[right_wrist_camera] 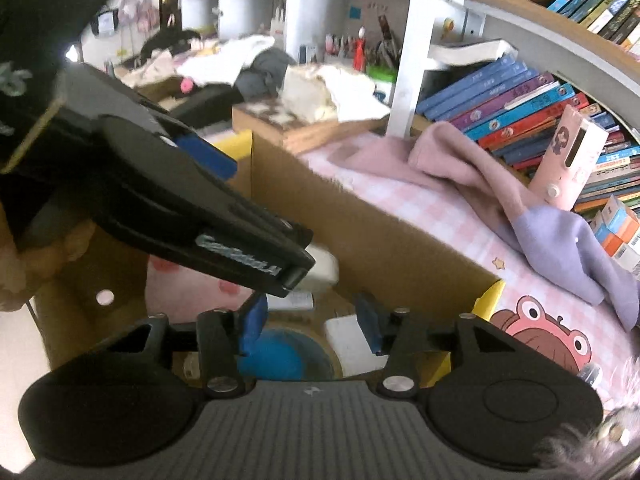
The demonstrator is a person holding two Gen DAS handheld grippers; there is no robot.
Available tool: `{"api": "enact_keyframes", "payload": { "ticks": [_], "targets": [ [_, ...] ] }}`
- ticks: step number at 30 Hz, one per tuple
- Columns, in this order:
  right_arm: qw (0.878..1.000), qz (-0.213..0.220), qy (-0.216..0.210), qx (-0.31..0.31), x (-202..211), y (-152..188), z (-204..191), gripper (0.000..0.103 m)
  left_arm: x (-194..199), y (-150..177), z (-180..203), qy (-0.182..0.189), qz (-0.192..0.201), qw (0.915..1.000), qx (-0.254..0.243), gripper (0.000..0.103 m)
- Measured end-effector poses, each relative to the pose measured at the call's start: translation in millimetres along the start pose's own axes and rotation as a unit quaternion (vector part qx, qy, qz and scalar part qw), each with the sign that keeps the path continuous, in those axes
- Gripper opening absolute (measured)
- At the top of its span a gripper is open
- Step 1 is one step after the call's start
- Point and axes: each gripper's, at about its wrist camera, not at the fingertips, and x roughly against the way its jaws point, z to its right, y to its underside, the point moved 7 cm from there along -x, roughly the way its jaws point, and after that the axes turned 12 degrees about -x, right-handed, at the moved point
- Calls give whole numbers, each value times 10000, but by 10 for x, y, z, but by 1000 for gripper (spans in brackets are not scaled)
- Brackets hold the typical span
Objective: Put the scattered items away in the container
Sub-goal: 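Lower the sponge block and blue bag into the yellow box and open both grippers, then withdraw both open grippers from the yellow box toward the white charger and spray bottle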
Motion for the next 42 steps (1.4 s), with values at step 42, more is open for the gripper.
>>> {"api": "enact_keyframes", "payload": {
  "ticks": [42],
  "targets": [
    [9796, 1370, 1234, -804, 2006, 1141, -497, 47, 2296, 1543, 369, -1064, 1304, 9781, 1227, 96]
  ]
}}
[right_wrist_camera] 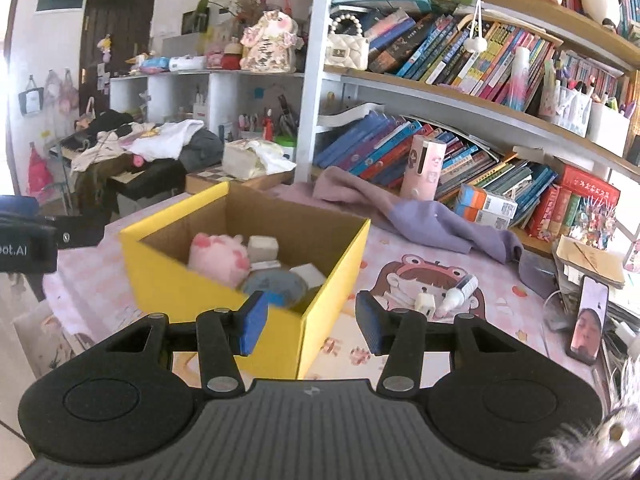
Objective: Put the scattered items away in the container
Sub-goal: 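Withdraw both open grippers from the yellow box toward the white charger and spray bottle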
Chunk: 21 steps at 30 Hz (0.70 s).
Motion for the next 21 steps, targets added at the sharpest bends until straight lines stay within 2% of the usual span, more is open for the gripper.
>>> {"api": "enact_keyframes", "payload": {
  "ticks": [4, 7, 15, 21],
  "targets": [
    [9997, -181, -91, 118, 250, 269, -117, 47, 295, 287, 52, -99, -109, 9998, -104, 96],
    [9992, -226, -152, 284, 413, 433, -208, 47, 418, 406, 93, -30, -222, 9996, -179, 96],
    [9985, -365, -118, 388, 651, 622, -285, 47, 578, 508, 225, 124, -379, 9978, -528, 99],
    [9983, -477, 11, 345, 753, 708, -232, 52, 609, 561, 357, 298, -449, 9952, -813, 100]
  ]
}}
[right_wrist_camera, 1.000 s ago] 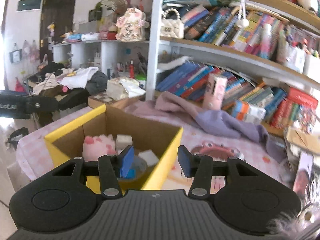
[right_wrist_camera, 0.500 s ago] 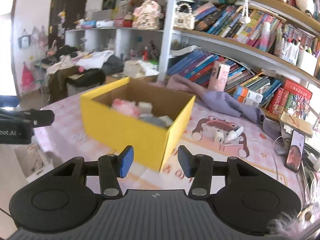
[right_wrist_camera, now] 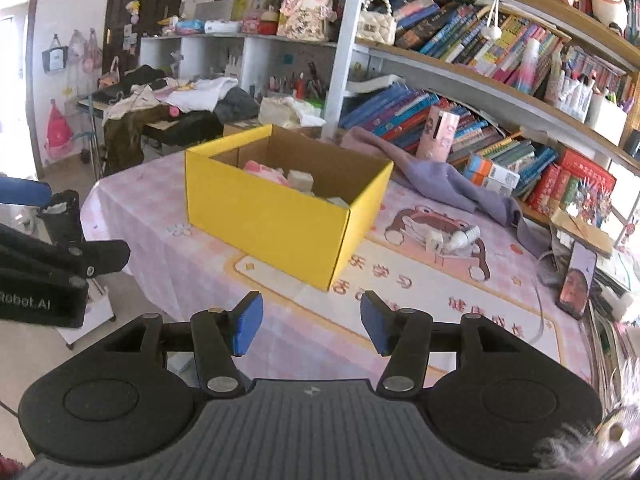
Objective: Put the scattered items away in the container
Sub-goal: 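Withdraw both open grippers from the yellow box toward the white charger and spray bottle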
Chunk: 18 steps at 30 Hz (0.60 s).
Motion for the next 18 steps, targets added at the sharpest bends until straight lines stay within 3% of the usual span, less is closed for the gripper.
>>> {"api": "enact_keyframes", "payload": {
  "ticks": [9, 18],
  "targets": [
    [9997, -30, 169, 190, 64, 38, 21, 55, -2, 16, 123, 171, 9, 9992, -367, 102],
    [9978, -196, 636, 23, 154, 213, 290, 58, -109, -16, 436, 705, -78, 9961, -519, 102]
  ]
}}
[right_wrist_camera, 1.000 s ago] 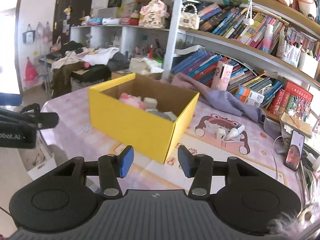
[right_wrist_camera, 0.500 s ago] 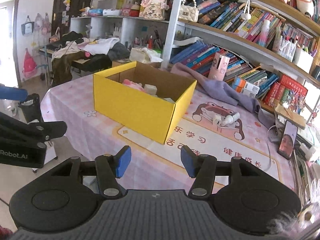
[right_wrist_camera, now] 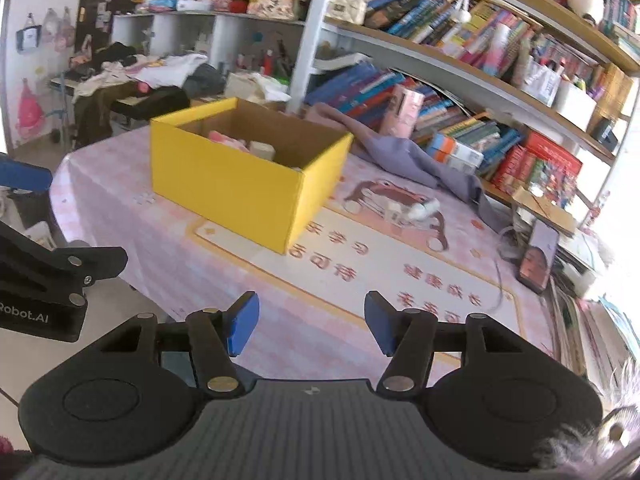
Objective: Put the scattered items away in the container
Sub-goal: 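Withdraw both open grippers from the yellow box toward the white charger and spray bottle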
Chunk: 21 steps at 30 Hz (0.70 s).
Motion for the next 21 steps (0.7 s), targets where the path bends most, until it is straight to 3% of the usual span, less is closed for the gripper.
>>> {"api": "enact_keyframes", "payload": {
  "ticks": [7, 21],
  "targets": [
    [9990, 124, 401, 134, 54, 33, 260, 59, -31, -105, 144, 171, 136, 9997, -135, 102],
    [9961, -192, 729, -463, 119, 236, 633, 59, -178, -240, 637, 928, 69, 9942, -532, 102]
  ]
}}
